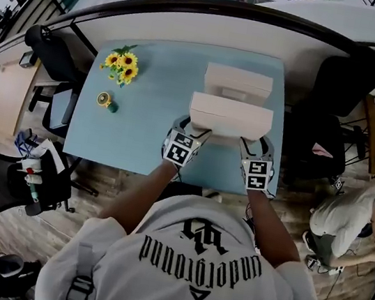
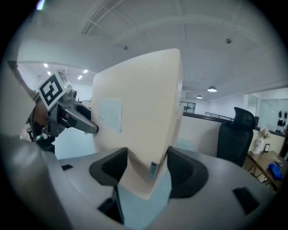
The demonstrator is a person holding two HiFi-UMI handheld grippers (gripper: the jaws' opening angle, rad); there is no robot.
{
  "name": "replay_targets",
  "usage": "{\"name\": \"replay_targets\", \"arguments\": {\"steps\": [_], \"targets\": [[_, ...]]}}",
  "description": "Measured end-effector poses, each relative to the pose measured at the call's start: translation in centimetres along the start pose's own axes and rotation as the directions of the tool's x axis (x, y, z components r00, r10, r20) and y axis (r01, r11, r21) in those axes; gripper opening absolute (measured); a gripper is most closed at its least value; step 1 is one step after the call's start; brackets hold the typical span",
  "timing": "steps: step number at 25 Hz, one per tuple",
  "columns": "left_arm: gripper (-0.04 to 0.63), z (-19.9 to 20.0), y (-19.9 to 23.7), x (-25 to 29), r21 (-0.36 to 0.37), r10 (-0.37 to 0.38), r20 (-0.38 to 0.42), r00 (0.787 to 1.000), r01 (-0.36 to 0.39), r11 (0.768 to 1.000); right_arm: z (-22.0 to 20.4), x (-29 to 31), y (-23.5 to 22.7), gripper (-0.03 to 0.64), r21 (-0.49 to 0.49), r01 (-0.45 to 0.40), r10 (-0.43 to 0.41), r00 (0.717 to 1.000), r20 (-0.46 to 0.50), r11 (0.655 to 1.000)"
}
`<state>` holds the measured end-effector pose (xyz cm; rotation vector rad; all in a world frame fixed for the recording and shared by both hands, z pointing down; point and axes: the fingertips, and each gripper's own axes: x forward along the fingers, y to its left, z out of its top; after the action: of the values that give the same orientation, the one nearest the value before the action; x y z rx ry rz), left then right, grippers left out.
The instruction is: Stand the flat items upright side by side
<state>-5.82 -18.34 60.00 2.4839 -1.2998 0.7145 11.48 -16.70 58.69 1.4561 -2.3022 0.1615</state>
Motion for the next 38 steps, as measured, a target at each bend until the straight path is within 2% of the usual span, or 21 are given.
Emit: {"name": "replay_targets", "arguments": {"steps": [19, 27, 38], "targets": [[0.356, -0.9, 3.3, 8.1, -0.004, -0.032, -0.070, 0.997, 0.032, 0.999, -1.6, 7.2, -3.1, 0.273, -0.017, 0.011, -0.012, 0.998, -0.066, 1.000], [0.356, -1.4, 4.5, 9.9, 0.017, -0.032, -0.082, 0.996, 0.033, 0.999, -2.5, 9.2, -3.5, 0.272, -0.007, 0.010, -0.011, 0.996, -0.085, 1.000], [0.357, -1.2, 4.8, 11.0, -0.002, -0.037, -0.074, 0.997, 0.037, 0.999, -2.6, 10.1, -4.3, 0.270, -0.004, 0.014, -0.014, 0.996, -0.085, 1.000]]}}
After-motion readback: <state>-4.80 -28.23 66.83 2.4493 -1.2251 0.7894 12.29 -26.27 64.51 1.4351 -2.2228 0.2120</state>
